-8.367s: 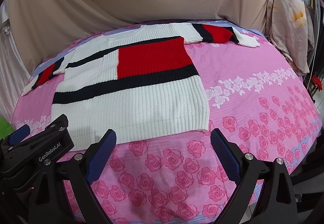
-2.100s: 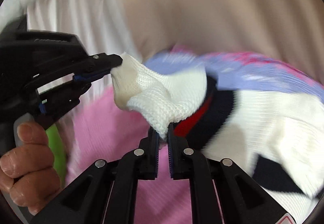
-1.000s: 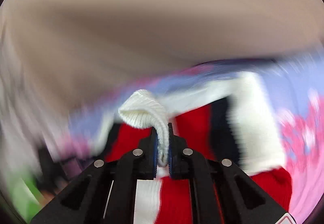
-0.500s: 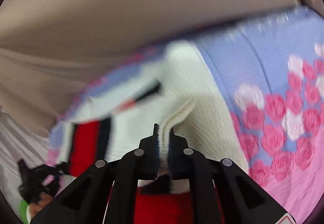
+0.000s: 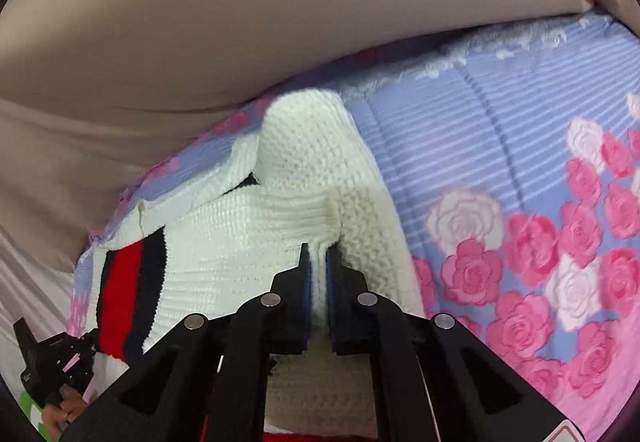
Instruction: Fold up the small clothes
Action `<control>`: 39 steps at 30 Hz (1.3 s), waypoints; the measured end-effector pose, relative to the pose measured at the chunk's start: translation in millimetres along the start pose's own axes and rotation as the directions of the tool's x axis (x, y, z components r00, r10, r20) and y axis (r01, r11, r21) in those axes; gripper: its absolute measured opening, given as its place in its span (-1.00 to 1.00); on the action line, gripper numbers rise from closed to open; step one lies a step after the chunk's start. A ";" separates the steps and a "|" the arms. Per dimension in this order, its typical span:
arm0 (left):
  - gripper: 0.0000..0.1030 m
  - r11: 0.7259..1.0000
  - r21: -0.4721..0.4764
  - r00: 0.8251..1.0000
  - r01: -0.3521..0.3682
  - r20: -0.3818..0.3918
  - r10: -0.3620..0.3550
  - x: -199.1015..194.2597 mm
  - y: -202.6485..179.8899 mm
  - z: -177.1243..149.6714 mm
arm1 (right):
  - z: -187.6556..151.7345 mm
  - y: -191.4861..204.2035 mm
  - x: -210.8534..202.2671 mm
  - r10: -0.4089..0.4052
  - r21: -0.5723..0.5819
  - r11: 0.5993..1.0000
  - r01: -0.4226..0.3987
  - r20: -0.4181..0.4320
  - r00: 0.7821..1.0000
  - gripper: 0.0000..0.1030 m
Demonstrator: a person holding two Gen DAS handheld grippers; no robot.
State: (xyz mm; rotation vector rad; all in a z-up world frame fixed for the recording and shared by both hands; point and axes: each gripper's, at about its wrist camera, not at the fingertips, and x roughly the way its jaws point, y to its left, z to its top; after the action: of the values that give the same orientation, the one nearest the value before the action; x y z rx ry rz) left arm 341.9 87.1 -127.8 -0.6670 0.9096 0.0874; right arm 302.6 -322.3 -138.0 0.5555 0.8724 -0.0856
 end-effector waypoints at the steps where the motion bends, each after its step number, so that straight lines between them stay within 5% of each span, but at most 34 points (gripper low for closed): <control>1: -0.73 0.999 0.036 1.000 0.013 -0.004 -0.013 -10.6 1.5 -1.7 | -1.0 3.4 -2.5 0.006 0.020 1.000 -0.006 -0.001 1.000 -0.85; 4: -0.39 0.987 0.160 1.000 -0.002 -0.007 0.004 -46.5 13.3 -14.3 | -9.2 7.1 -39.0 0.002 0.026 1.000 -0.003 0.051 0.999 -0.60; 8: 0.17 0.975 0.221 0.996 -0.012 -0.078 0.030 -89.7 52.7 -46.6 | -68.1 -0.3 -96.1 -0.026 0.003 1.000 0.026 0.030 0.999 -0.10; 14: 0.44 0.957 0.283 0.984 -0.060 -0.144 0.104 -131.2 105.7 -104.0 | -209.9 -50.4 -169.4 -0.129 -0.076 0.990 0.118 -0.168 0.977 0.14; 17: 0.50 0.950 0.303 0.982 -0.082 -0.141 0.130 -137.7 106.7 -119.7 | -251.6 -50.8 -195.6 -0.131 -0.099 0.988 0.116 -0.164 0.978 0.27; 19: 0.33 0.945 0.312 0.980 -0.095 -0.138 0.144 -138.4 103.8 -124.8 | -258.2 -42.4 -194.6 -0.109 -0.077 0.992 0.098 -0.155 0.982 0.32; 21: -0.38 0.953 0.296 0.978 -0.065 -0.170 0.120 -137.4 101.3 -122.1 | -258.4 -39.4 -191.9 -0.099 -0.063 0.994 0.091 -0.133 0.986 0.21; 22: -0.88 0.965 0.263 0.969 -0.002 -0.237 0.067 -134.5 102.6 -118.5 | -255.4 -37.5 -188.1 -0.099 -0.060 0.994 0.092 -0.124 0.987 -0.28; 23: -0.89 0.972 0.233 0.964 0.009 -0.259 0.053 -135.8 107.7 -116.2 | -250.0 -35.4 -179.6 -0.090 -0.051 0.995 0.084 -0.123 0.988 -0.80; 26: -0.90 0.965 0.261 0.970 -0.014 -0.231 0.076 -161.6 112.2 -112.7 | -238.0 -44.3 -197.4 -0.034 0.053 0.998 0.041 -0.113 0.993 -0.86; 30: -0.94 0.934 0.356 0.962 0.014 -0.260 0.085 -208.8 119.9 -131.5 | -252.8 -39.3 -251.5 -0.064 0.056 0.996 0.068 -0.070 0.996 -0.89; 33: -0.94 0.902 0.431 0.930 0.014 -0.337 0.147 -247.5 138.1 -161.5 | -275.6 -38.3 -290.4 -0.081 0.029 0.996 0.085 -0.116 0.990 -0.90; 35: -0.94 0.881 0.473 0.887 0.013 -0.412 0.208 -279.5 159.7 -187.0 | -298.1 -35.6 -311.4 -0.111 -0.013 0.994 0.111 -0.194 0.975 -0.90; 37: -0.94 0.873 0.488 0.850 0.019 -0.468 0.243 -305.5 175.7 -203.0 | -326.0 -40.5 -331.2 -0.130 -0.042 0.991 0.123 -0.296 0.946 -0.90; 39: -0.94 0.885 0.466 0.824 0.019 -0.508 0.250 -334.7 185.3 -207.2 | -361.2 -48.6 -352.3 -0.116 -0.073 0.993 0.093 -0.445 0.888 -0.90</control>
State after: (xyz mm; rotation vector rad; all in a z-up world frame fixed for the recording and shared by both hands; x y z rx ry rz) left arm -76.2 184.6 -56.6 -0.1812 1.4835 -0.2217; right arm -193.9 -238.1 -80.8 0.4872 1.3552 -0.0327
